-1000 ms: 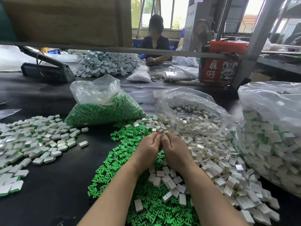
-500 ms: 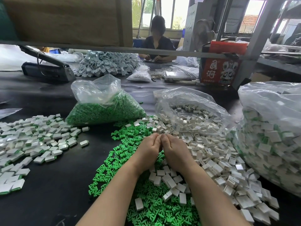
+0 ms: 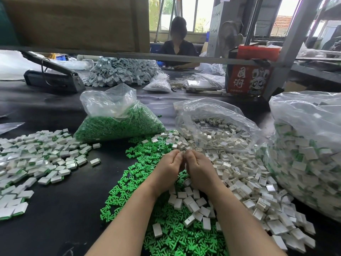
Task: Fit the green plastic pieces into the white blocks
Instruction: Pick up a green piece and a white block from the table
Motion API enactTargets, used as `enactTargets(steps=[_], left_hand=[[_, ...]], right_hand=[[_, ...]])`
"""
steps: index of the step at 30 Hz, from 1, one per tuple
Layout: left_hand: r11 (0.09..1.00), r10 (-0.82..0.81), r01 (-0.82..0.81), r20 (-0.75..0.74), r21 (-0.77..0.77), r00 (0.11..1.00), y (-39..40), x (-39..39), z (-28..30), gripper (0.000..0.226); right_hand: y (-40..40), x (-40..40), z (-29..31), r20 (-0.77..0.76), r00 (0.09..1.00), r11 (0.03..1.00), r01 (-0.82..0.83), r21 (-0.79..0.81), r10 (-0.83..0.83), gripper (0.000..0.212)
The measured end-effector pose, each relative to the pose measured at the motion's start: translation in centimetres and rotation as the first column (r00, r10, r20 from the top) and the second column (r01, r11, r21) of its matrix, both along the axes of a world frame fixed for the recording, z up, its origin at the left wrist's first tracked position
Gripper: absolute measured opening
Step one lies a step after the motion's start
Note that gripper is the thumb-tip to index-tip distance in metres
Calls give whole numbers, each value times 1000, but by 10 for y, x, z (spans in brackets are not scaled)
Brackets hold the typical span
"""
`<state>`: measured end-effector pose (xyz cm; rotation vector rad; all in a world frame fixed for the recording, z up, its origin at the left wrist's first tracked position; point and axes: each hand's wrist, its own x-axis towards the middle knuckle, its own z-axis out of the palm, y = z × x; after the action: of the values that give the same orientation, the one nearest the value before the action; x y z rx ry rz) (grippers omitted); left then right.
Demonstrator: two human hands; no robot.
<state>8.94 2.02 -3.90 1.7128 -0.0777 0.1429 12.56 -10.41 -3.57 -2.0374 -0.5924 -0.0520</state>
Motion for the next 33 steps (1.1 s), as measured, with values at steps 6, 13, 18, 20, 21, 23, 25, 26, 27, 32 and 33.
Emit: enactTargets(steps=[6, 13, 18, 20, 21, 23, 25, 26, 27, 32, 33], left_hand=[[985, -54, 53, -7, -163, 999, 2, -1, 1, 26], [962, -81, 76, -7, -264, 997, -1, -1, 7, 26], [982, -57, 56, 2, -180, 998, -3, -3, 9, 26], [987, -53, 54, 8, -151, 999, -3, -4, 9, 26], [988, -47, 48, 8, -145, 999, -2, -4, 8, 26], [991, -21, 21, 6, -134, 1000, -1, -3, 6, 27], [994, 0, 1, 14, -112, 1000, 0, -3, 5, 28], [995, 4, -3, 18, -96, 1000, 0, -3, 5, 29], [997, 6, -5, 21, -79, 1000, 0, -3, 5, 29], [998, 13, -13, -1, -60, 1000, 0, -3, 6, 26], [997, 9, -9, -7, -76, 1000, -1, -3, 6, 26]], right_hand=[[3, 3, 1, -141, 987, 961, -32, 276, 74, 52], [7, 1, 1, -176, 982, 919, 0, 395, 76, 35], [6, 3, 0, -114, 993, 935, 29, 353, 12, 46], [5, 3, 0, -109, 994, 940, 25, 339, 13, 44], [4, 4, 0, -102, 995, 944, 24, 329, 10, 42], [4, 5, 0, -95, 995, 950, 24, 311, 6, 36], [4, 5, 1, -92, 996, 950, 16, 311, 13, 29], [4, 4, 1, -95, 995, 948, 12, 319, 19, 28], [4, 3, 2, -103, 994, 944, 14, 329, 21, 31], [-1, 5, 6, -182, 979, 888, 167, 429, -96, 34], [-1, 5, 7, -179, 979, 890, 164, 425, -95, 33]])
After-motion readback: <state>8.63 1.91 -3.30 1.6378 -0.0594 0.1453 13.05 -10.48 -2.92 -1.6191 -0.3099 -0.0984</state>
